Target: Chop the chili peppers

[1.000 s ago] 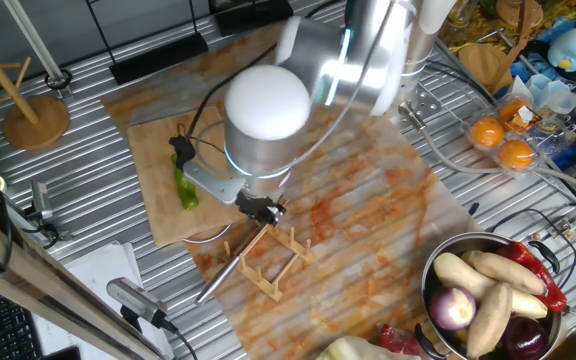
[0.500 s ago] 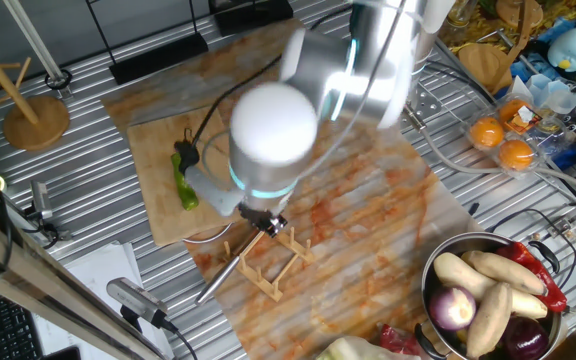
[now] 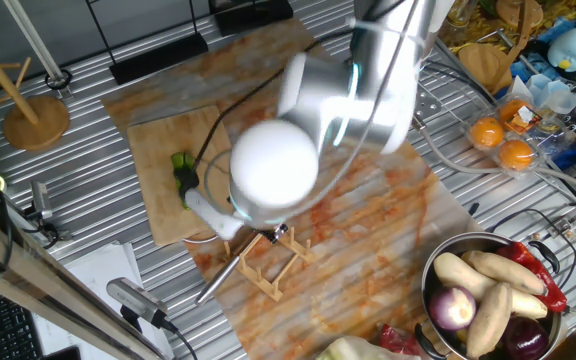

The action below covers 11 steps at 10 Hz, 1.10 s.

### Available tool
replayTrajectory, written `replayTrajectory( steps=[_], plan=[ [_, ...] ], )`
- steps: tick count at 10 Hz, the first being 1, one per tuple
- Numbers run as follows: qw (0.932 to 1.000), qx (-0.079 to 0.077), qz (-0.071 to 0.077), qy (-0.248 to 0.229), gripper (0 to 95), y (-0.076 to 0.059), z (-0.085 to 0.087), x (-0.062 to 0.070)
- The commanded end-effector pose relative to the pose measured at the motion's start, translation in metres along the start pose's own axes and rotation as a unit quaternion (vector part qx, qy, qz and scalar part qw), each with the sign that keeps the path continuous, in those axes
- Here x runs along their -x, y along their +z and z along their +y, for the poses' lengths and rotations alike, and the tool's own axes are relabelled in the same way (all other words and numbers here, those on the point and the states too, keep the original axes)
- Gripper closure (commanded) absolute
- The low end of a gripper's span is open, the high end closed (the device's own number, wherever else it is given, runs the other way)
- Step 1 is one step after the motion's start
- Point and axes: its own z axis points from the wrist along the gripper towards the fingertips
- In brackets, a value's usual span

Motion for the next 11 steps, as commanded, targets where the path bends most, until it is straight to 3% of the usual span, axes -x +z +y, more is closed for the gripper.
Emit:
replayTrajectory(
  steps=[1, 7, 11],
  plan=[
    [0.9987, 0.016, -0.04, -0.026, 76.0, 0.01, 0.01, 0.014],
    [0.9988, 0.013, -0.046, -0.012, 76.0, 0.029, 0.015, 0.032],
    [0.9993, -0.003, -0.035, -0.015, 76.0, 0.038, 0.021, 0.035]
  ],
)
